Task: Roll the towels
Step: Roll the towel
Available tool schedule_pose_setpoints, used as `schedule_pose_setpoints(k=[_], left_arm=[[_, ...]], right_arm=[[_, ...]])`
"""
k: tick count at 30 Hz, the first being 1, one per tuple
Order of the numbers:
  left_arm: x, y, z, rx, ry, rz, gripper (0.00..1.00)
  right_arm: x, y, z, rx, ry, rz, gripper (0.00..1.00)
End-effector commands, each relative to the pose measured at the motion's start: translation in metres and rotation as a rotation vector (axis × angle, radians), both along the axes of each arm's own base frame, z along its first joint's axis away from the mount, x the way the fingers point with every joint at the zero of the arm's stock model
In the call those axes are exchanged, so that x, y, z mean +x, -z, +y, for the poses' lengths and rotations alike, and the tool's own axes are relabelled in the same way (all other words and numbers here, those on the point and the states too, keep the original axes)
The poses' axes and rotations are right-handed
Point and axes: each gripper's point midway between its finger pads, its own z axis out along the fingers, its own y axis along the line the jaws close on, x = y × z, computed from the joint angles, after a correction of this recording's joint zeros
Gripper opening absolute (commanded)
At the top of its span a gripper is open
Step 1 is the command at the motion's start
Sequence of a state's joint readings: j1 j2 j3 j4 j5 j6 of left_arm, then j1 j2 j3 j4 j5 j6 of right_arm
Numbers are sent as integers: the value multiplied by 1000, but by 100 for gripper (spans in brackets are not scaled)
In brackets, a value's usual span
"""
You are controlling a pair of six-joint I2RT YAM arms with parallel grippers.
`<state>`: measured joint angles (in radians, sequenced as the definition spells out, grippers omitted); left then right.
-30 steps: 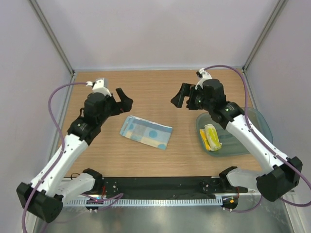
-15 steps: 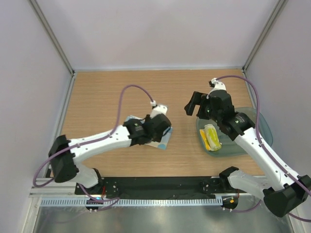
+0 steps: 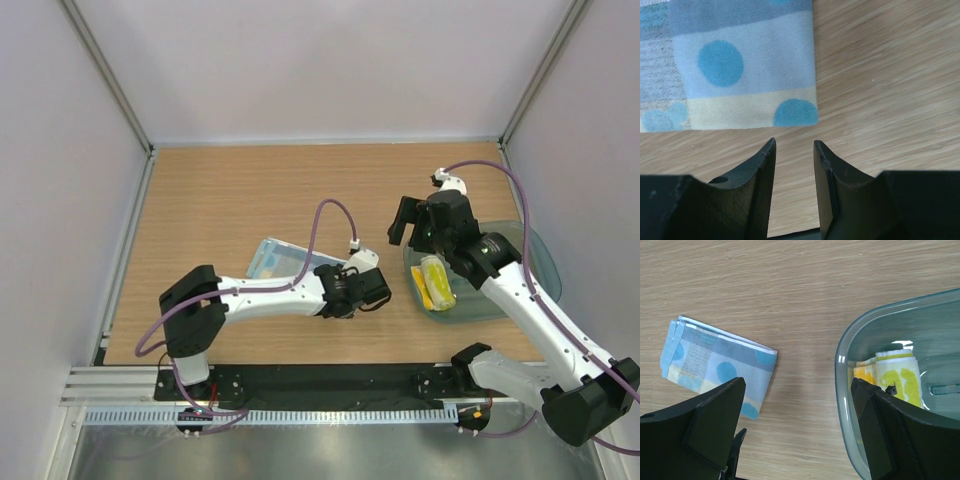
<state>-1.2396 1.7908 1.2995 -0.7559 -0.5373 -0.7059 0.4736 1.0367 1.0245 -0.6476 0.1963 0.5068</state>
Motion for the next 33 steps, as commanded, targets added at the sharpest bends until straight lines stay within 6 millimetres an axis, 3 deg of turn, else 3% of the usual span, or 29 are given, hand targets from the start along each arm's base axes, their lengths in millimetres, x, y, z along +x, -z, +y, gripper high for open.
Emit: schedule_pose_setpoints(k=[1,5,14,23,33], left_arm=[[5,-3,-28,-88,8,-10,38],[3,12,-36,-81,34,16,43],[9,27,-27,-1,47,-6,56],[14,43,-24,17,33,-11,54],[22,65,-1,-14,-15,37,40]], right_arm=[[2,0,-8,-25,39,-7,95],[2,2,-12,-30,57,-2,95],[-3,10,-20,-33,84,12,95],[-1,12,-20,-38,85,18,95],[0,15,-20,-44,88,32,95]])
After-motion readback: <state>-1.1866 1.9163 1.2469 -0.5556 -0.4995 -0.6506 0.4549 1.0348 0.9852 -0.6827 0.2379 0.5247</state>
